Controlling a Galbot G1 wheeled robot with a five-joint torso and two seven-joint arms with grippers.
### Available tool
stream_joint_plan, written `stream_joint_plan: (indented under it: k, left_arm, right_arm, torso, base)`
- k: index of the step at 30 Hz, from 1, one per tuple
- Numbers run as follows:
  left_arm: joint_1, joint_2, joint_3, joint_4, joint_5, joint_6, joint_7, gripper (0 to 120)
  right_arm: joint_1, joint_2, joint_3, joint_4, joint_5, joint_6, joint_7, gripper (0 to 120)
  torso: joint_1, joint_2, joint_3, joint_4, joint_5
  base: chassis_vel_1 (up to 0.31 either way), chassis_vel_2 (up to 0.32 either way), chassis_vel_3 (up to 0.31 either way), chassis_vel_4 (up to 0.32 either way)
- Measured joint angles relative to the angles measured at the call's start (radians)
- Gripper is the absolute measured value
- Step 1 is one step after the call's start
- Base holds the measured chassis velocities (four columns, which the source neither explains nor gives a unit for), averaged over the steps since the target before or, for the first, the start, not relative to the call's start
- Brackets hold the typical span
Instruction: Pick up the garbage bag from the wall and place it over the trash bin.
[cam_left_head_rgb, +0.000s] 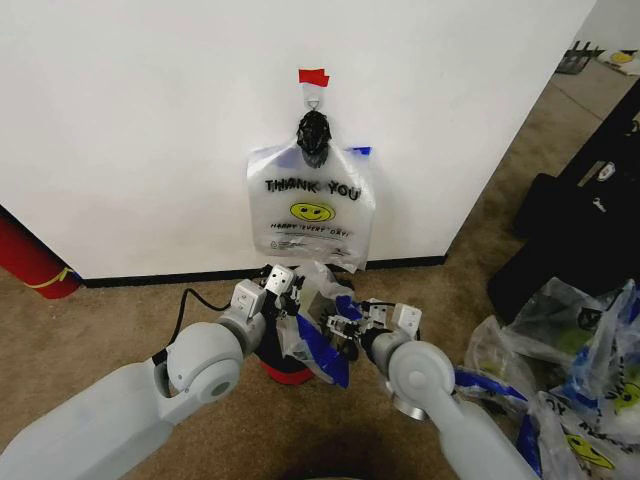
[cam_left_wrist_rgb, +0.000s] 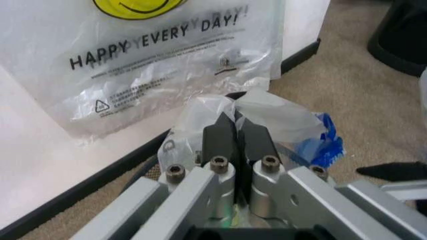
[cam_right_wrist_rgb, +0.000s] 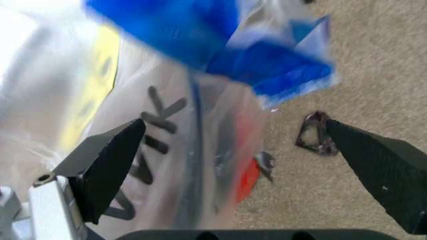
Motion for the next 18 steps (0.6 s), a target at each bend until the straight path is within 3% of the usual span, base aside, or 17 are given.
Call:
stream_joint_plan:
  k: [5, 14, 18]
  left_arm:
    - [0.004, 0.004, 0.000, -0.014, 0.000, 0.000, 0.002, 0]
    - [0.001, 0.009, -0.001, -0.018, 0.003, -0.001, 0.009, 0]
    - [0.006, 0.009, -0.003, -0.018, 0.008, -0.003, 0.011, 0]
  right_arm:
    - [0.025, 0.041, -0.017, -0.023, 0.001, -0.008, 0.045, 100]
    - [0.113, 0.142, -0.024, -0.060, 0.204, -0.111, 0.327, 100]
    - [0.121, 0.159, -0.018, -0.088, 0.214, -0.124, 0.351, 100]
  torso:
    - [0.000, 0.000, 0.000, 0.0001, 0.0000]
    - [0.000, 0.000, 0.000, 0.0001, 0.0000]
    - [0.000, 0.000, 0.000, 0.0001, 0.0001]
  base:
    - [0.000, 0.000, 0.000, 0.000]
    - [0.000, 0.000, 0.000, 0.000]
    - [0.000, 0.000, 0.000, 0.000]
